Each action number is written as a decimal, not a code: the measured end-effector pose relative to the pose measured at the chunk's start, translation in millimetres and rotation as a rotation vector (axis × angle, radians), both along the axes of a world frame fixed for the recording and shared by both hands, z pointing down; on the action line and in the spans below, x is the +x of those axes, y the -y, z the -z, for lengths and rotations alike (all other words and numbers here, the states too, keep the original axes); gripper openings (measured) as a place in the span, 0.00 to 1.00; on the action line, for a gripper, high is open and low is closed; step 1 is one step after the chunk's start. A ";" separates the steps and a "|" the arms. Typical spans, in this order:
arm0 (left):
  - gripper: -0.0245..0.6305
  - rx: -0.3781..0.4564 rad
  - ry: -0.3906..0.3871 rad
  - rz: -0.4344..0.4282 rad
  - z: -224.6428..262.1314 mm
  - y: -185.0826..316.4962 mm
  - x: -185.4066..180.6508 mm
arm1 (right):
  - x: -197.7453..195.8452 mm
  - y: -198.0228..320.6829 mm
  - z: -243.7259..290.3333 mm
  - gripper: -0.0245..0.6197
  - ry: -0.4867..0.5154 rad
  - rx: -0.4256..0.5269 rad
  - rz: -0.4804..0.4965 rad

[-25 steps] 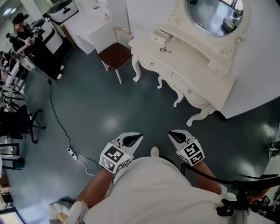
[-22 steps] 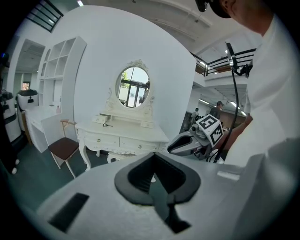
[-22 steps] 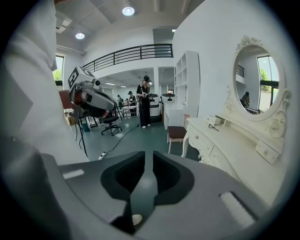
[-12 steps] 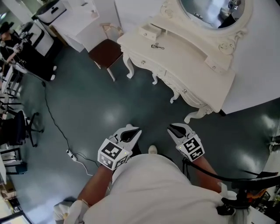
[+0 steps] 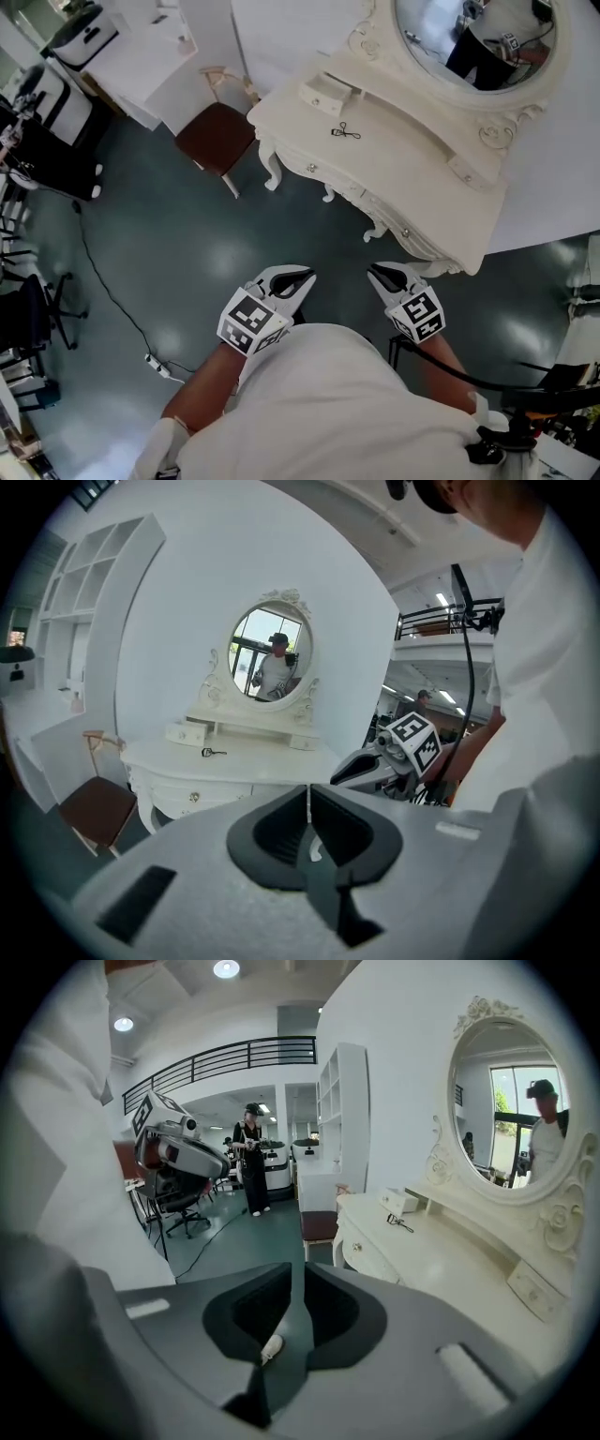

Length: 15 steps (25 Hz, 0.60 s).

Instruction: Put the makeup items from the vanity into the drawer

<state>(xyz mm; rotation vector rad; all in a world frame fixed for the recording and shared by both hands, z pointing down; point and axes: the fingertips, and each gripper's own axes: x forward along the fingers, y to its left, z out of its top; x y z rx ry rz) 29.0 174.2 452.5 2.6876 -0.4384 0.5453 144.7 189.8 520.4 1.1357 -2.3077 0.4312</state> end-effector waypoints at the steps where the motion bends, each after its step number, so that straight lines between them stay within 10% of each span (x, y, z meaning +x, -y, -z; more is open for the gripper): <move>1: 0.06 0.006 -0.006 -0.015 3.3 15.8 -6.0 | -4.7 17.5 1.9 0.11 -0.006 0.002 -0.008; 15: 0.04 -0.017 -0.029 0.004 -8.1 168.5 -87.9 | -27.6 210.1 -2.0 0.09 -0.127 0.045 -0.043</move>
